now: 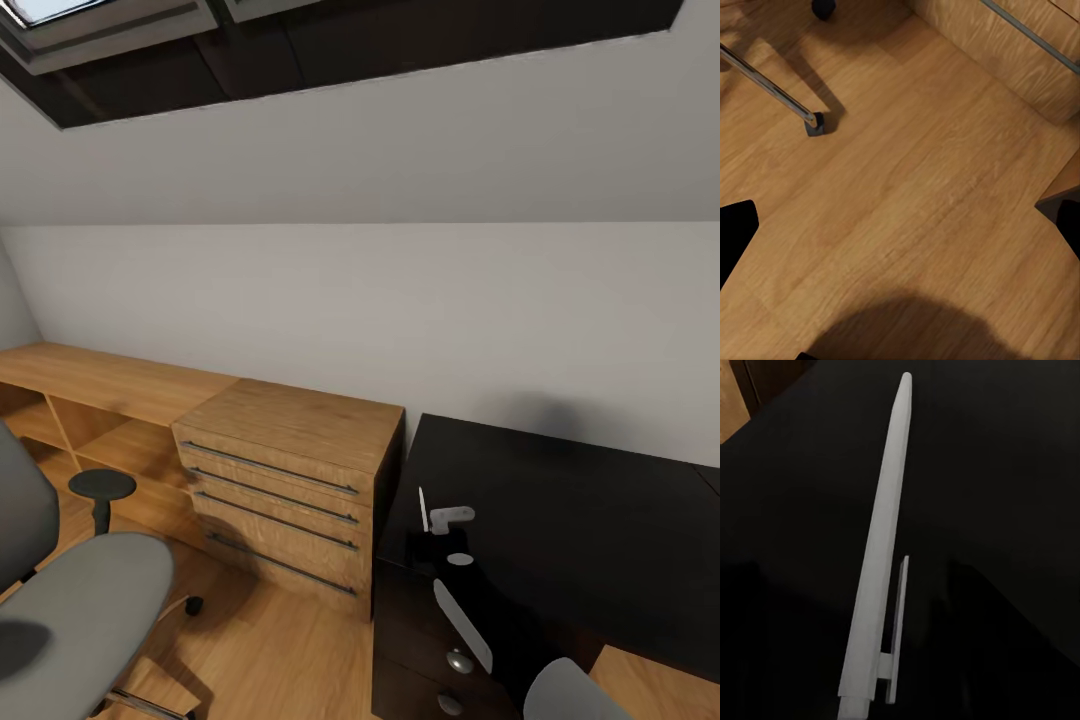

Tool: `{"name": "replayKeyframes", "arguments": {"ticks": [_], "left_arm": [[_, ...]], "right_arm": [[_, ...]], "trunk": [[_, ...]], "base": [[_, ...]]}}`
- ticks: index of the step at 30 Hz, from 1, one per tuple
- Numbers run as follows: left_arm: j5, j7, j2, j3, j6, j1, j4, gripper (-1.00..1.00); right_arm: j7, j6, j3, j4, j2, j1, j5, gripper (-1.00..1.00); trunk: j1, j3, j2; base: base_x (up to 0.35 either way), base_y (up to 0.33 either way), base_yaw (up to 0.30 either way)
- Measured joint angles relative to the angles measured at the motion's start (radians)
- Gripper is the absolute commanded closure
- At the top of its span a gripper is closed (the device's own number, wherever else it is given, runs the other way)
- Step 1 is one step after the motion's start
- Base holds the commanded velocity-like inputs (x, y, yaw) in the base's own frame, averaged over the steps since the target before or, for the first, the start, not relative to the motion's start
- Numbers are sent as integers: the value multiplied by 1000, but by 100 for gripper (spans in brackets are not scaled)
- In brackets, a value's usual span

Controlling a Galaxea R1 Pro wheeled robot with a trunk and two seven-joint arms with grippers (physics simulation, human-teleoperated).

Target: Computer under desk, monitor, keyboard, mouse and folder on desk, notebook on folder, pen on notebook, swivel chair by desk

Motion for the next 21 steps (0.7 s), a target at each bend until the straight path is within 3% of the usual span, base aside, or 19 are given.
{"name": "replayKeyframes", "arguments": {"ticks": [21], "left_arm": [[0, -2, 0, 0, 0, 0, 0, -100]], "right_arm": [[-6, 20, 0, -8, 2, 0, -5, 100]], "trunk": [[0, 0, 0]], "base": [[0, 0, 0]]}}
